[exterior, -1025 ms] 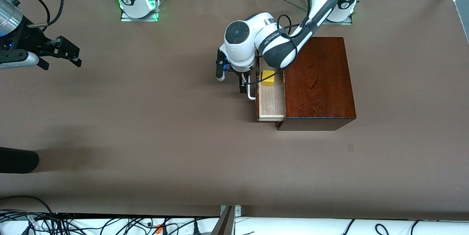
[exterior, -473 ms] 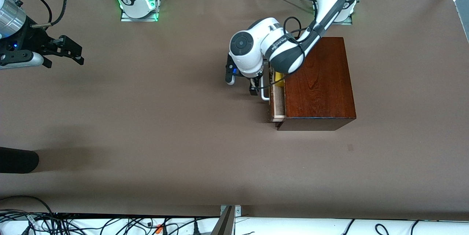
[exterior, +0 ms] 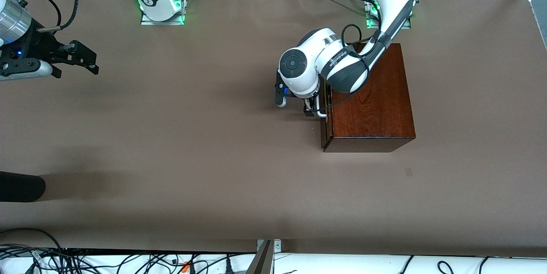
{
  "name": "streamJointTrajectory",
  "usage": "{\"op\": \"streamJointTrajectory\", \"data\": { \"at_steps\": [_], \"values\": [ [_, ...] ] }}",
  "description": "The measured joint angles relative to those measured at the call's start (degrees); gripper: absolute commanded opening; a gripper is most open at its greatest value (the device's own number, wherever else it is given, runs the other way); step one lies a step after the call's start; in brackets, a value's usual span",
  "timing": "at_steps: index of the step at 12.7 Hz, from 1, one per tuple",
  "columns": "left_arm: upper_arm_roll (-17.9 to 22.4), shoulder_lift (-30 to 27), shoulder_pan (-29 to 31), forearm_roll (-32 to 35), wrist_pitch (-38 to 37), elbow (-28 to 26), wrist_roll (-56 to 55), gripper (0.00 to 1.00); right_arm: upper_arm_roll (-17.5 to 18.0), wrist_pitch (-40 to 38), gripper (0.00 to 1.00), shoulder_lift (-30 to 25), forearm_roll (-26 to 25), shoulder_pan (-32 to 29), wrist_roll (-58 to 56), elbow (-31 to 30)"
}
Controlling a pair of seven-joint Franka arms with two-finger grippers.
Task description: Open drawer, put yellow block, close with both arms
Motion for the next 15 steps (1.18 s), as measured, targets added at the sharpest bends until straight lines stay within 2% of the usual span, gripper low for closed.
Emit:
{"op": "streamJointTrajectory", "data": {
  "at_steps": [5,9,12,15],
  "values": [
    [0.1,-0.1,0.2,-0.7,-0.3,1.5,-0.2,1.0,0.0,-0.7,1.0,0.0,0.0,0.0,0.0,0.0],
    [0.1,-1.8,0.7,-11.6,-0.6,7.7,-7.6,1.0,0.0,-0.7,1.0,0.0,0.0,0.0,0.0,0.0],
    [0.2,-6.4,4.0,-13.1,-7.3,9.1,-20.6,1.0,0.0,-0.7,1.0,0.0,0.0,0.0,0.0,0.0],
    [0.7,-11.5,11.1,-13.1,-15.5,11.1,-25.7,1.0,-0.1,-0.7,1.0,0.0,0.0,0.0,0.0,0.0]
  ]
}}
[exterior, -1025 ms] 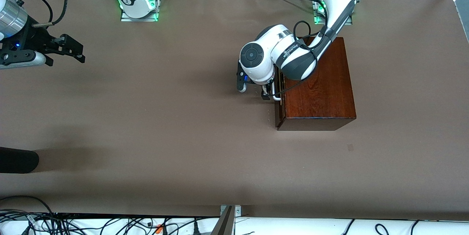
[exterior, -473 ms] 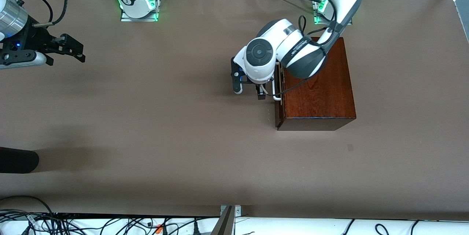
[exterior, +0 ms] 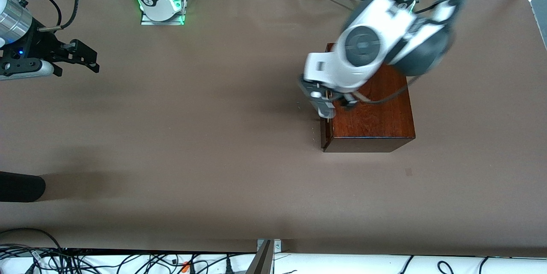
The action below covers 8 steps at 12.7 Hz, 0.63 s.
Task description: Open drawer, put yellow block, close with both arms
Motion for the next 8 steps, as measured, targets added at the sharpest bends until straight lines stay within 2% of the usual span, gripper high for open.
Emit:
{"op": "streamJointTrajectory", "data": {
  "at_steps": [3,5,8],
  "values": [
    [2.2,-3.5,7.3,0.4,-5.2,0.7,-0.9,1.0,0.0,0.0,1.0,0.0,0.0,0.0,0.0,0.0],
    [4.2,-5.0,12.4,0.3,-5.6,1.1,-1.0,1.0,0.0,0.0,1.0,0.0,0.0,0.0,0.0,0.0],
    [13.8,-9.1,11.9,-3.4,-1.5,0.0,-2.5,1.0,0.0,0.0,1.0,0.0,0.0,0.0,0.0,0.0]
  ]
}}
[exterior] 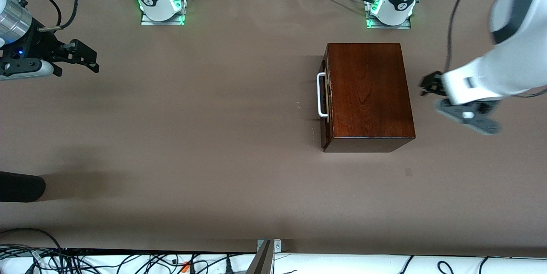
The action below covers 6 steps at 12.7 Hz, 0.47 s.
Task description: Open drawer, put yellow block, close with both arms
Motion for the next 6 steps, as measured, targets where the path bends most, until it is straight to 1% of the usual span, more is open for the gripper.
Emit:
{"op": "streamJointTrajectory", "data": {
  "at_steps": [2,3,4,6],
  "values": [
    [8.2,-3.4,-3.3,-3.8,1.2,-3.2,-2.9,1.0,0.0,0.0,1.0,0.0,0.0,0.0,0.0,0.0],
    [10.7,-5.4,-4.9,-4.1,1.4,-5.1,-5.7,1.0,0.0,0.0,1.0,0.0,0.0,0.0,0.0,0.0],
    [11.8,-7.9,-6.0,-4.0,1.4,-7.5,-9.9,1.0,0.0,0.0,1.0,0.0,0.0,0.0,0.0,0.0],
    [12.0,-13.2,-7.3,-3.8,2.3,-13.0,-16.3,1.0,0.0,0.0,1.0,0.0,0.0,0.0,0.0,0.0]
  ]
}}
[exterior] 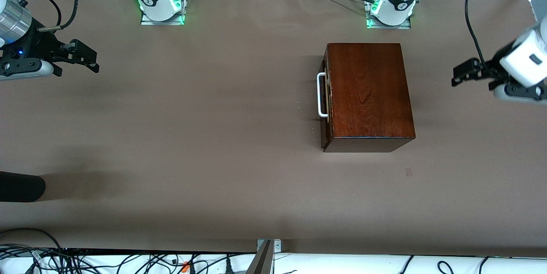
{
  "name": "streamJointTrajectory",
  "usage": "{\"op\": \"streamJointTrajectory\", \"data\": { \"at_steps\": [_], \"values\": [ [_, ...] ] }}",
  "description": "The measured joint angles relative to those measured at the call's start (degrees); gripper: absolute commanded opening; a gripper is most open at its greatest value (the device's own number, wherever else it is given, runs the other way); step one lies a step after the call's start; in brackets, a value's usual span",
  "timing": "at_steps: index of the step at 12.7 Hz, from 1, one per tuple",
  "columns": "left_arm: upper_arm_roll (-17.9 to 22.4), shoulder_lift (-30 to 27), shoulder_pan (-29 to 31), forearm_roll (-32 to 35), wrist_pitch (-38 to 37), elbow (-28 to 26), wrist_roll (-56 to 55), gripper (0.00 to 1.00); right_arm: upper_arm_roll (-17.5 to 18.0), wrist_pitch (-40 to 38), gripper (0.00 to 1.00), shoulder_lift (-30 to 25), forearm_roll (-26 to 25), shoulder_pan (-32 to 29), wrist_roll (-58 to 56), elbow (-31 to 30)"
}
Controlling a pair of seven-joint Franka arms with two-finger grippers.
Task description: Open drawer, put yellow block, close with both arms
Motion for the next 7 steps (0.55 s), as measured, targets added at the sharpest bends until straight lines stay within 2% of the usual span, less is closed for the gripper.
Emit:
{"op": "streamJointTrajectory", "data": {
  "at_steps": [2,7],
  "values": [
    [0.0,-2.3,-0.2,0.0,0.6,-2.8,-1.2,1.0,0.0,0.0,1.0,0.0,0.0,0.0,0.0,0.0],
    [0.0,-2.3,-0.3,0.0,1.4,-3.6,-1.0,1.0,0.0,0.0,1.0,0.0,0.0,0.0,0.0,0.0]
  ]
}}
